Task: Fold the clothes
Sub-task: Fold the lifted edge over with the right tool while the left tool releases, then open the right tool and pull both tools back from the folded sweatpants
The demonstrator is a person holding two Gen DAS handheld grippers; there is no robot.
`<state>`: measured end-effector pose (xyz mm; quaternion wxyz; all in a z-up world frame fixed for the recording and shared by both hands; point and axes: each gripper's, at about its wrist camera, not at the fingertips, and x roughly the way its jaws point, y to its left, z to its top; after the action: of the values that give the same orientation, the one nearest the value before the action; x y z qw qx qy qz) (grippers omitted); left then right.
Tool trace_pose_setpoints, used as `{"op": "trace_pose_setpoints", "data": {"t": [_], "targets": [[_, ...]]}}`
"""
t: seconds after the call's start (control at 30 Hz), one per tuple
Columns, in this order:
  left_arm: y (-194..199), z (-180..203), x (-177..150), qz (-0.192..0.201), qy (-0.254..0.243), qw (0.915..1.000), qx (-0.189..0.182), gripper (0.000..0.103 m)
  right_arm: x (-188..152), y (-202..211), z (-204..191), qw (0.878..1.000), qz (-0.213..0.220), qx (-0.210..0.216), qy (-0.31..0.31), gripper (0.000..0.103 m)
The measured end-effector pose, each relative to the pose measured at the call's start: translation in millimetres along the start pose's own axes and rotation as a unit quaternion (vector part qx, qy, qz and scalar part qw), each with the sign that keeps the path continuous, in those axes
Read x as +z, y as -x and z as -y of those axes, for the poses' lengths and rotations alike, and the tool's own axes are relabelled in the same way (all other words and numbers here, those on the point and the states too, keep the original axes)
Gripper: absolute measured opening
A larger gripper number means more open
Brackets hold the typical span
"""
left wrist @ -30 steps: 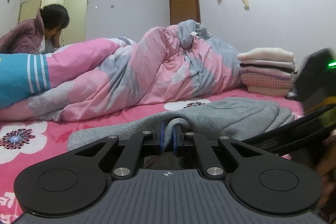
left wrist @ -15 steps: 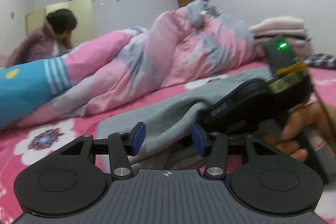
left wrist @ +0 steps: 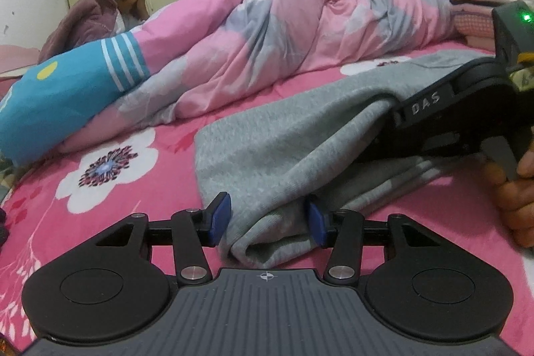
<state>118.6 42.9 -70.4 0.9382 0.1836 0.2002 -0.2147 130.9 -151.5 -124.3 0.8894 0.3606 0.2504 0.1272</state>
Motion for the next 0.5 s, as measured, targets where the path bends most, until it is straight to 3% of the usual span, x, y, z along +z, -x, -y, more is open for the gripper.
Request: {"op": "trace_pose_setpoints", "data": {"t": [0.13,0.33,0.5], "targets": [[-3,-10,0,-0.009,0.034,0.9989,0.031,0.052,0,1,2,1.000,0.005,0.006,-0.003,0.000],[-5,-16,0,-0.020,0.049,0.9980,0.035,0.054,2,9,-1,1.000,-0.007,0.002,0.002,0.000],[-5,-22,-1,-0.025,0.066,0.9972,0.026,0.054,-3,59,-40,0.991,-0.035,0.003,0.127,0.002]]}}
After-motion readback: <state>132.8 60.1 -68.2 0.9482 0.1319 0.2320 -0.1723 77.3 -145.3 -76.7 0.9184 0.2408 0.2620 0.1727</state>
